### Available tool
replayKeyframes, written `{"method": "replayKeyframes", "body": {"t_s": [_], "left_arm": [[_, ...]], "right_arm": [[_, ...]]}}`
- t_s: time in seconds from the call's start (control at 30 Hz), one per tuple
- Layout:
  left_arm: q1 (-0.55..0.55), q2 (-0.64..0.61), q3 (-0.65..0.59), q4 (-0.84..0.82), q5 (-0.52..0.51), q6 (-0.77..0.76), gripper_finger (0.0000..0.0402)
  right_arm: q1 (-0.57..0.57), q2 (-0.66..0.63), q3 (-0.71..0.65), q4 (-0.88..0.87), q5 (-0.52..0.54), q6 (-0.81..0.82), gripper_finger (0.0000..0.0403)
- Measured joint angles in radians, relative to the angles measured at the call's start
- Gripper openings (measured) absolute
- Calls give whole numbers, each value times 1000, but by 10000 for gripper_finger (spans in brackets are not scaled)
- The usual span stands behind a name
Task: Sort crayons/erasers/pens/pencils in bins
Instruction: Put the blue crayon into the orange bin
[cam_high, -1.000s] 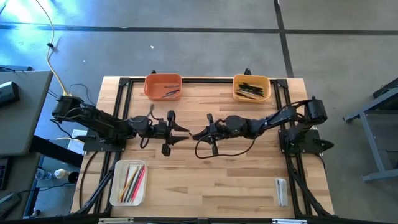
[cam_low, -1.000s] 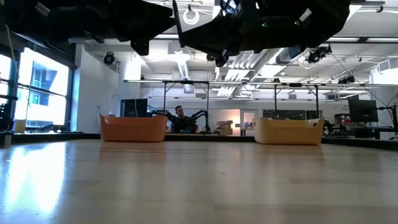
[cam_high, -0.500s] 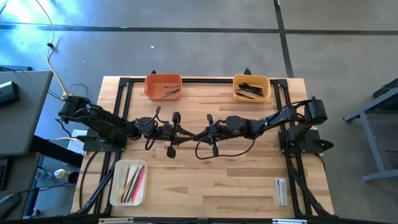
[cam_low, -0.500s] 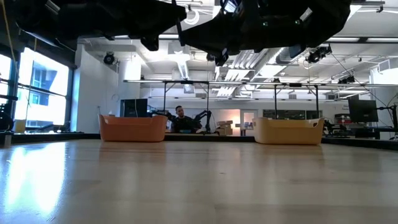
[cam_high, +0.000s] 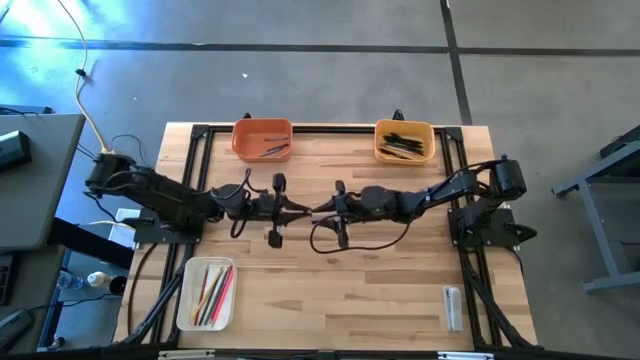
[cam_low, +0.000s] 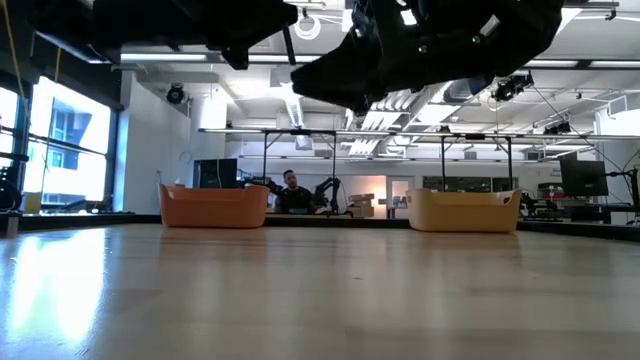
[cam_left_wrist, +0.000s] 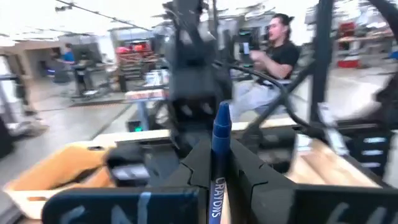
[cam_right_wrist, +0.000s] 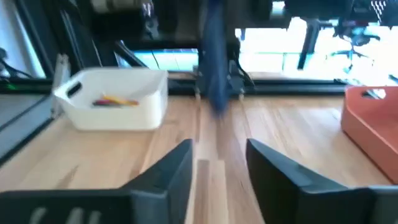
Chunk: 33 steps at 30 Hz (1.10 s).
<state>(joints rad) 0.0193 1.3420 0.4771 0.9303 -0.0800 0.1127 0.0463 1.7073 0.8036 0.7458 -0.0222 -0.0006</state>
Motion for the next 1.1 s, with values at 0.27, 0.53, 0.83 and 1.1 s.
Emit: {"method": "replayKeyframes", "body": {"t_s": [0.27, 0.53, 0.83, 1.1], "left_arm": [[41, -132, 197, -674, -351, 39, 7], [262, -40, 464, -1245, -476, -54, 6], [588, 203, 612, -1383, -317, 12, 6], [763, 398, 741, -1491, -244, -4, 6]], "right_arm": [[2, 0, 0, -252, 86, -8, 168], [62, 0, 0, -362, 264, -94, 38], [193, 0, 0, -435, 331, -85, 19], [334, 0, 0, -434, 440, -94, 5]]}}
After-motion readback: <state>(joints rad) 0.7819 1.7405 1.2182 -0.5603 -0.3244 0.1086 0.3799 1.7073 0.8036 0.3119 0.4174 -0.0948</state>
